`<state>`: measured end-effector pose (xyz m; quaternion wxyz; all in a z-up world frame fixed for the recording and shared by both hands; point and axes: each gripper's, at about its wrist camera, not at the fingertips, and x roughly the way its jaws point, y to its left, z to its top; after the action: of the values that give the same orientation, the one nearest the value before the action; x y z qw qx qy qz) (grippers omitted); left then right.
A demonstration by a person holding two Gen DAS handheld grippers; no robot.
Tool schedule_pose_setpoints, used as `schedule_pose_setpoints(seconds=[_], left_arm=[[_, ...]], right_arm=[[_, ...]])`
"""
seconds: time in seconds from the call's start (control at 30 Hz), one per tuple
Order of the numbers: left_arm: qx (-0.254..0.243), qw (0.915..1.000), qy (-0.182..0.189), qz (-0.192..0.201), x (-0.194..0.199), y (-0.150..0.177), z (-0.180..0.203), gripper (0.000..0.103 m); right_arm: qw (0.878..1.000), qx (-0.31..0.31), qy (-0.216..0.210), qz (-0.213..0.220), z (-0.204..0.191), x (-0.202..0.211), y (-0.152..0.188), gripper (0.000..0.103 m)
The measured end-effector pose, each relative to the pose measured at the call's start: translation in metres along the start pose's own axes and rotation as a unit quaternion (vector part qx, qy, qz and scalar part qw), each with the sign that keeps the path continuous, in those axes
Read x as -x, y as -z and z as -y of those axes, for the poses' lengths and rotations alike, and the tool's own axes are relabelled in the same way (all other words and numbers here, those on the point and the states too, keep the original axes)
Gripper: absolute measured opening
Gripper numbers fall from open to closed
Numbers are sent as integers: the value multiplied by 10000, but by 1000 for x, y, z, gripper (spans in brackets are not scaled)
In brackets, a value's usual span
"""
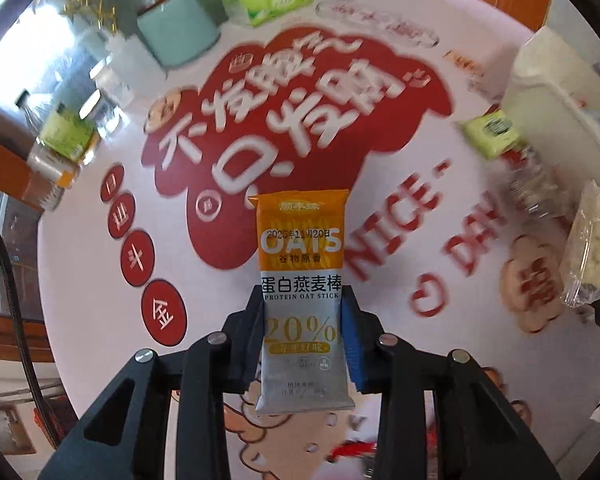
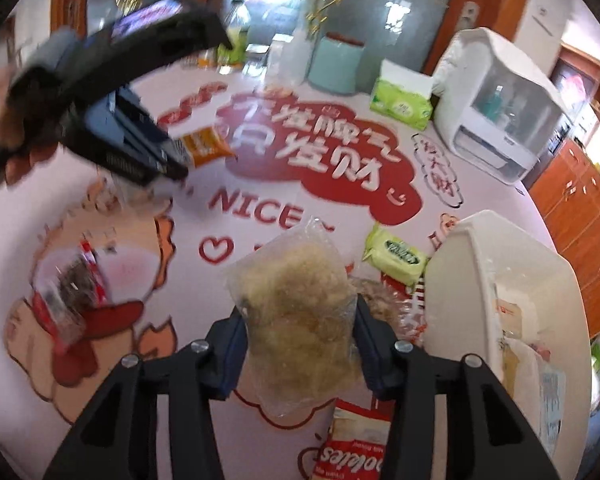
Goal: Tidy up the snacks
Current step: 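Carry the OATS bar and cake bag toward the white tray with both grippers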
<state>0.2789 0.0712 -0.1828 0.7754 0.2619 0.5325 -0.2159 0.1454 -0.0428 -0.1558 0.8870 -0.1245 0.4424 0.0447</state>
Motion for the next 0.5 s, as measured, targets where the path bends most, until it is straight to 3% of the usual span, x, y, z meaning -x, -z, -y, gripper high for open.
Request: schedule_pose_setpoints(seconds=[0.2,0.5], left_arm=[[210,9985,56,510,54,-16,32,34],[630,9919,320,1053,117,-48,100,34]], right_arm=[[9957,-748,-167,517,36,56,-1,48],[9835,-1467,142,1050,100,131,21,48]])
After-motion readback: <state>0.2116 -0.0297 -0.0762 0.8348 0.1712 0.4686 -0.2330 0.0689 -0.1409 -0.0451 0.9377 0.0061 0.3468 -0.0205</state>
